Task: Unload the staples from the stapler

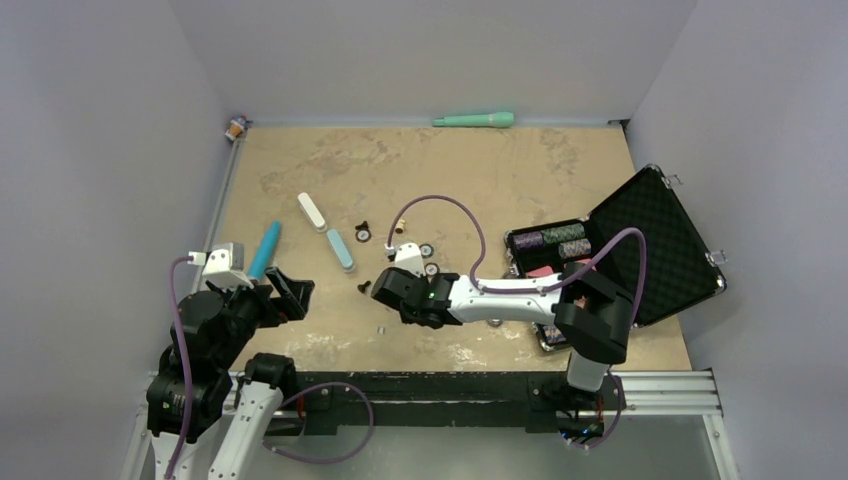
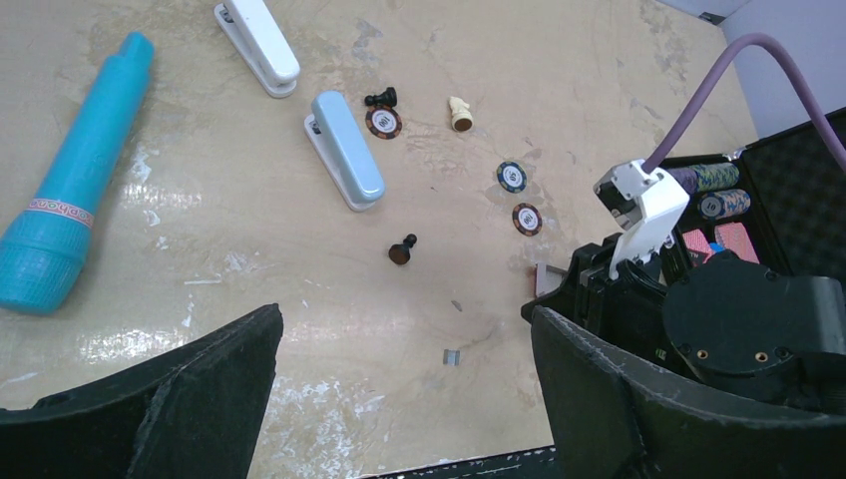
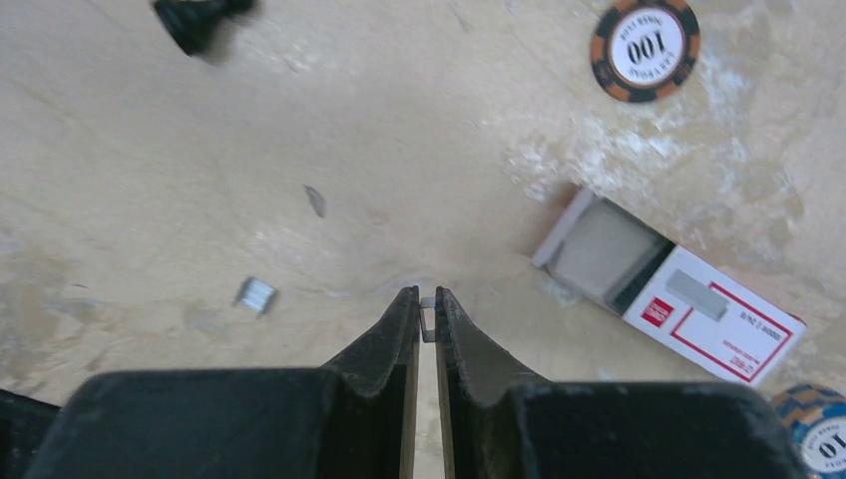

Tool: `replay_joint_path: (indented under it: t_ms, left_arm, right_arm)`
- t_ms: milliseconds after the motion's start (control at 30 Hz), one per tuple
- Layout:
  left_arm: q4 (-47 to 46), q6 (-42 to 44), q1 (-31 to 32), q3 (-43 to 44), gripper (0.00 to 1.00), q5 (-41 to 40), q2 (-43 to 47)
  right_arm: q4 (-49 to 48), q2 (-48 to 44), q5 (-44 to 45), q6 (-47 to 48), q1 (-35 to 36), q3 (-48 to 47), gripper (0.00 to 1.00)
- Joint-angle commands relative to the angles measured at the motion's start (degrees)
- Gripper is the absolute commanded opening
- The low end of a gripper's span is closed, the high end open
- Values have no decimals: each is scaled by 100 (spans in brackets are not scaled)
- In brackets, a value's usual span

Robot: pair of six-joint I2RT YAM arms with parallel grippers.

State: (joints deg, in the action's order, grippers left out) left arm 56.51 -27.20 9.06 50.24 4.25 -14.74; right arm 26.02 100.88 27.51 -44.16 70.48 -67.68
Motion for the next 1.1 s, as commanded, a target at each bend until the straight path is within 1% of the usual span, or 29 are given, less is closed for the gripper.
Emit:
replay_joint_path:
  t_ms: [0,233,600,800,1067]
  left_arm:
    - [-210,110,-36,-23,98,14,-44]
    - [-206,102,-36,-21,97,19,-47]
    - [-212,110,-36,-20,97,32,-57]
    - [-216,110,-35,-20,98,33,-51]
    - [-218,110,-35,-18,97,33,-51]
  right_arm:
    - [225,-352,413,-365,-50,336,13]
    - [226,-557,501,-421,-330,720,13]
    - [169,-659,491,-247,-798,888,14]
    - [83,-603,419,-199,-850,913,21]
    - [30,-494,374,-192,-854,888,23]
